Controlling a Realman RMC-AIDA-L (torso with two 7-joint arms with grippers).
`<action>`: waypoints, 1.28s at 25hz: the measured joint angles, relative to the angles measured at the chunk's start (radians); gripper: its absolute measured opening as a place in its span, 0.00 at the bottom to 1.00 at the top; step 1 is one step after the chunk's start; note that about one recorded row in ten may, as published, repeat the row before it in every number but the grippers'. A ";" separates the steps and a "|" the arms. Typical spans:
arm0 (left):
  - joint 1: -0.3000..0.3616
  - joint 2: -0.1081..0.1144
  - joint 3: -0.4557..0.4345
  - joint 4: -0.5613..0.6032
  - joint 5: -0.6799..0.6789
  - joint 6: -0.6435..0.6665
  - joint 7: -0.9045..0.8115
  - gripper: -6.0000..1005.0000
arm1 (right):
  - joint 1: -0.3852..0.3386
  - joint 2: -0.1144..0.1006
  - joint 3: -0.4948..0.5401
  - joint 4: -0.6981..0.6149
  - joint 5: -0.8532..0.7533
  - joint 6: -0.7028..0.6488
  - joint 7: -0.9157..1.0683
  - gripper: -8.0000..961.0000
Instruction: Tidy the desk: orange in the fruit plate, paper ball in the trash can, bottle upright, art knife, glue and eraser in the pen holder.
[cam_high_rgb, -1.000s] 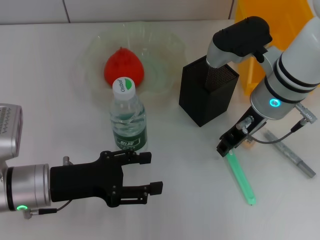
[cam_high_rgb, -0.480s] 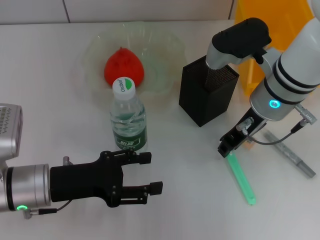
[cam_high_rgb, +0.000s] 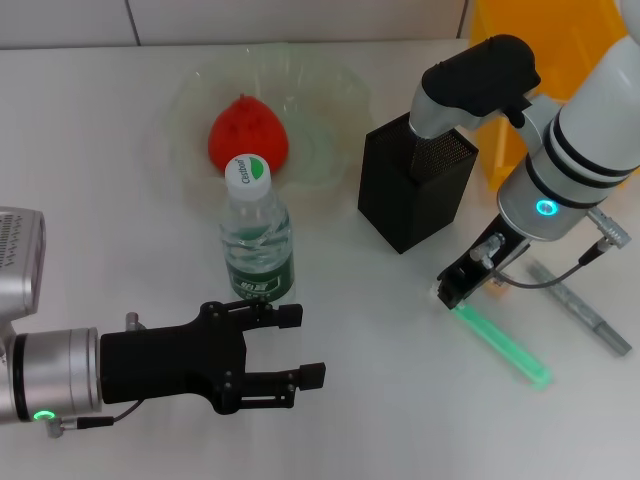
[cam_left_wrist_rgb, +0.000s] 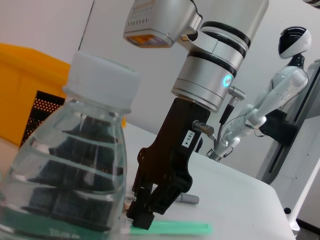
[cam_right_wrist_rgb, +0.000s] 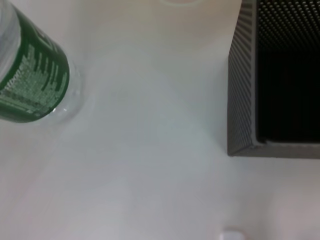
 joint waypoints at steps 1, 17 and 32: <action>0.000 0.000 0.000 0.000 0.000 0.000 0.000 0.81 | 0.000 0.000 0.000 0.000 0.000 0.000 -0.001 0.28; -0.001 0.000 0.000 0.000 0.000 -0.005 0.000 0.81 | -0.013 0.000 0.001 -0.017 0.006 0.001 -0.025 0.05; -0.007 0.000 -0.002 0.000 -0.007 -0.009 0.000 0.81 | -0.180 -0.006 0.085 -0.214 0.102 -0.011 -0.190 0.05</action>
